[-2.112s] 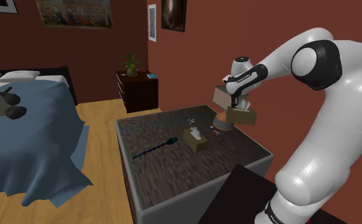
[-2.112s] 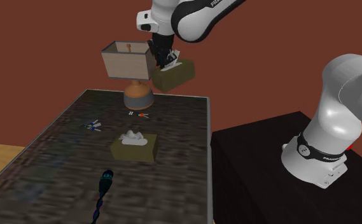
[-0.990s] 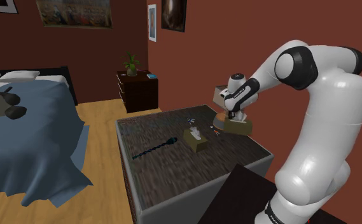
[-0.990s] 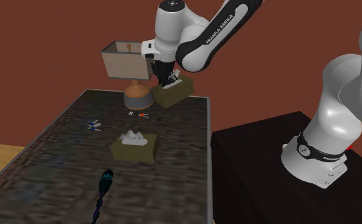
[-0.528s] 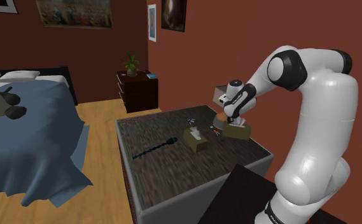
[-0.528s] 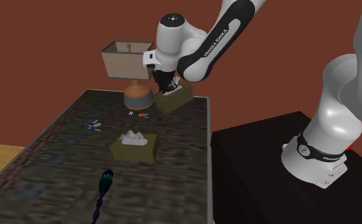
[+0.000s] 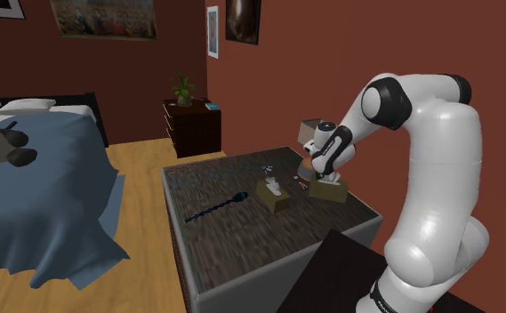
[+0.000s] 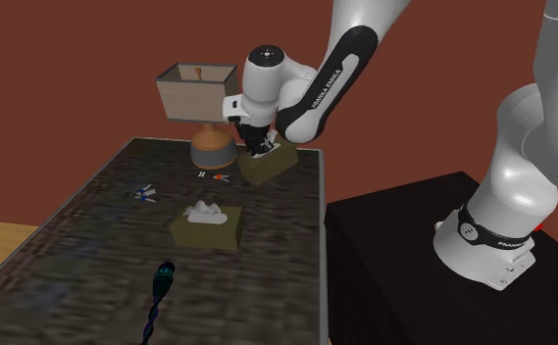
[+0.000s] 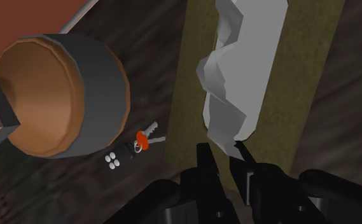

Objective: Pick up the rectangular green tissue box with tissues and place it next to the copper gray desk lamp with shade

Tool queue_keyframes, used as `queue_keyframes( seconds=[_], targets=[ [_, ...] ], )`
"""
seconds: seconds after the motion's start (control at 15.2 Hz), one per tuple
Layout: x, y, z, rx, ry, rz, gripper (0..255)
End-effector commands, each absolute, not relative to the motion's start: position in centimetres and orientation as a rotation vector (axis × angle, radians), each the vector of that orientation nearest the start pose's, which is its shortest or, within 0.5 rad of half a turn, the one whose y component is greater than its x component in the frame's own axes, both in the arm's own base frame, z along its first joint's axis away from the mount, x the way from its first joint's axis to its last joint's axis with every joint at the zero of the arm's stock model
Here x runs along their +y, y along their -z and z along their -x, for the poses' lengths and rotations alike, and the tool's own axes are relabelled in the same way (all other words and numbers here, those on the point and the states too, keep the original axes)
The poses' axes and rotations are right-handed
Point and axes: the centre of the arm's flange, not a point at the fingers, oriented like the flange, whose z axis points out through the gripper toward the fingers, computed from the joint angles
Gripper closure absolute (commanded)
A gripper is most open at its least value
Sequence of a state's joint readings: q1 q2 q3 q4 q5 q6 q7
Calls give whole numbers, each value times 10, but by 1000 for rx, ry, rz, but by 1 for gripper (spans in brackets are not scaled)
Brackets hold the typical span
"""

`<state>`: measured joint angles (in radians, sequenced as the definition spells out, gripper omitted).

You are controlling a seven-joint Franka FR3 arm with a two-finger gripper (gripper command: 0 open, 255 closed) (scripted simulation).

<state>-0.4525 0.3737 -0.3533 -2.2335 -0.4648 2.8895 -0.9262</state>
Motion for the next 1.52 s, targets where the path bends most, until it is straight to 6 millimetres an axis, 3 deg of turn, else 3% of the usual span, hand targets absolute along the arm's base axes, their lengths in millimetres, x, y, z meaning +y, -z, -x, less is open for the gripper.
queue_keyframes(
  seconds=[0.0,0.46,0.99,1.06,1.39,1.45],
  targets=[
    [-392,-227,-413,-1043,-95,3386,255],
    [-392,-186,-413,-1043,-95,3386,255],
    [-392,-186,-413,-1043,-95,3386,255],
    [-392,-186,-413,-1043,-95,3386,0],
    [-392,-186,-413,-1043,-95,3386,0],
    [-387,-199,-412,-1043,-95,3386,0]
  ],
)
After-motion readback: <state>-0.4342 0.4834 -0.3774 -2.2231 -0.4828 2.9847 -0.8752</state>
